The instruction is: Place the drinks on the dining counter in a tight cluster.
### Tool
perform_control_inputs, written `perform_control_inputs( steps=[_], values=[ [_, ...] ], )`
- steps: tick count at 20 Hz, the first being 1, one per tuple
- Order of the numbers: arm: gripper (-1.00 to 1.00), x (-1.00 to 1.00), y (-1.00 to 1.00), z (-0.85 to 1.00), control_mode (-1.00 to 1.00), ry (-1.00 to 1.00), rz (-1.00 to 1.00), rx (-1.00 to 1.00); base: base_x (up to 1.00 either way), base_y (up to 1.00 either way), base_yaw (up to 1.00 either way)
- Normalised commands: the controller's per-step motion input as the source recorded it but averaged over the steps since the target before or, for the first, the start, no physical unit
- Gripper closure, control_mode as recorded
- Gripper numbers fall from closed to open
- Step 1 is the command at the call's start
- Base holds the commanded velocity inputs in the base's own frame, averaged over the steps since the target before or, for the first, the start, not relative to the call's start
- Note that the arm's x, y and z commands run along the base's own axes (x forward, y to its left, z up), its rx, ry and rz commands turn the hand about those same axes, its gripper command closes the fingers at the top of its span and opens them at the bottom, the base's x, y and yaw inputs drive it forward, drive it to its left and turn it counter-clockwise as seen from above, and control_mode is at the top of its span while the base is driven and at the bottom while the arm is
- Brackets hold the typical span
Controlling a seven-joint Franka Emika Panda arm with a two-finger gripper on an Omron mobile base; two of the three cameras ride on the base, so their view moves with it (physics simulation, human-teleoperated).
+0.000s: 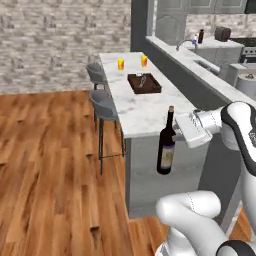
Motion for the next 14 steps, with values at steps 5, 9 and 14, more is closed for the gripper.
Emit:
perform_control_inputs(
  steps=[5, 9, 14],
  values=[
    [1.00, 0.00, 0.00, 0.00, 1.00, 0.00, 0.00, 0.00, 1.00, 0.83, -0.53],
    [1.00, 0.00, 0.00, 0.00, 1.00, 0.00, 0.00, 0.00, 0.97, 0.64, -0.33],
    [1.00, 0.00, 0.00, 0.00, 1.00, 0.00, 0.00, 0.00, 0.73, 0.01, -0.18]
  ],
)
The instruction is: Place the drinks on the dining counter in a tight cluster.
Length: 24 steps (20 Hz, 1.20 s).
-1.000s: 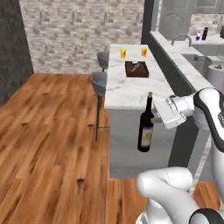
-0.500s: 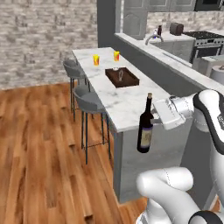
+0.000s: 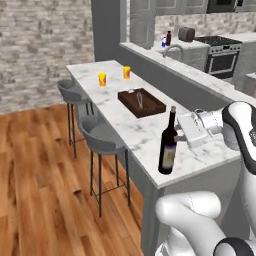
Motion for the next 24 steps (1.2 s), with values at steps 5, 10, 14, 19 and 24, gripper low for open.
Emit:
perform_control_inputs(
  steps=[5, 10, 14, 19, 24],
  values=[
    [1.00, 0.00, 0.00, 0.00, 1.00, 0.00, 0.00, 0.00, 0.09, -0.33, -0.10],
    [1.00, 0.00, 0.00, 0.00, 1.00, 0.00, 0.00, 0.00, 0.11, -0.65, -0.08],
    [1.00, 0.00, 0.00, 0.00, 1.00, 0.00, 0.00, 0.00, 0.11, -0.22, -0.26],
    [1.00, 0.00, 0.00, 0.00, 1.00, 0.00, 0.00, 0.00, 0.26, 0.00, -0.38],
    [1.00, 0.00, 0.00, 0.00, 1.00, 0.00, 0.00, 0.00, 0.21, 0.23, -0.53]
  ],
)
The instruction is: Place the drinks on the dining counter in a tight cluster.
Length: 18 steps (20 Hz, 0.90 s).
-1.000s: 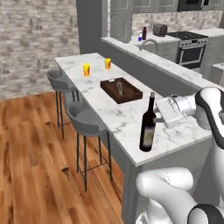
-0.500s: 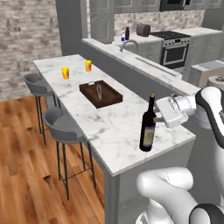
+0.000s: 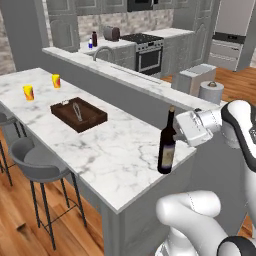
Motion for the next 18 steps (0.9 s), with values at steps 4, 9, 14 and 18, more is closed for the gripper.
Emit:
perform_control_inputs(
  steps=[4, 9, 14, 18],
  values=[
    [1.00, 0.00, 0.00, 0.00, 1.00, 0.00, 0.00, 0.00, 0.02, 0.19, -0.16],
    [1.00, 0.00, 0.00, 0.00, 1.00, 0.00, 0.00, 0.00, 0.00, 0.01, 0.00],
    [1.00, 0.00, 0.00, 0.00, 1.00, 0.00, 0.00, 0.00, 0.00, 0.00, 0.00],
    [1.00, 0.23, 0.28, 0.00, -1.00, 0.01, -0.07, -0.02, 0.00, 0.00, 0.00]
  ],
)
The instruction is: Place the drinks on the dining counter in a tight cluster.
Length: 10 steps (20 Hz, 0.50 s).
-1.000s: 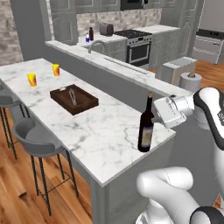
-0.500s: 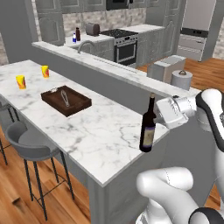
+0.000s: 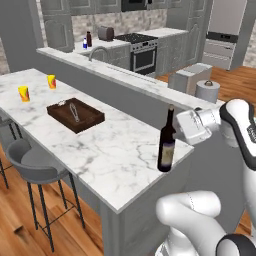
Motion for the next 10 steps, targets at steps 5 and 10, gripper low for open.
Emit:
perform_control_inputs(
  steps=[5, 10],
  values=[
    [1.00, 0.64, 0.75, 0.00, -1.00, 0.11, -0.19, -0.13, 0.00, 0.00, 0.00],
    [1.00, 0.78, 0.58, 0.02, -1.00, 0.24, -0.12, -0.15, 0.00, 0.00, 0.00]
  ],
)
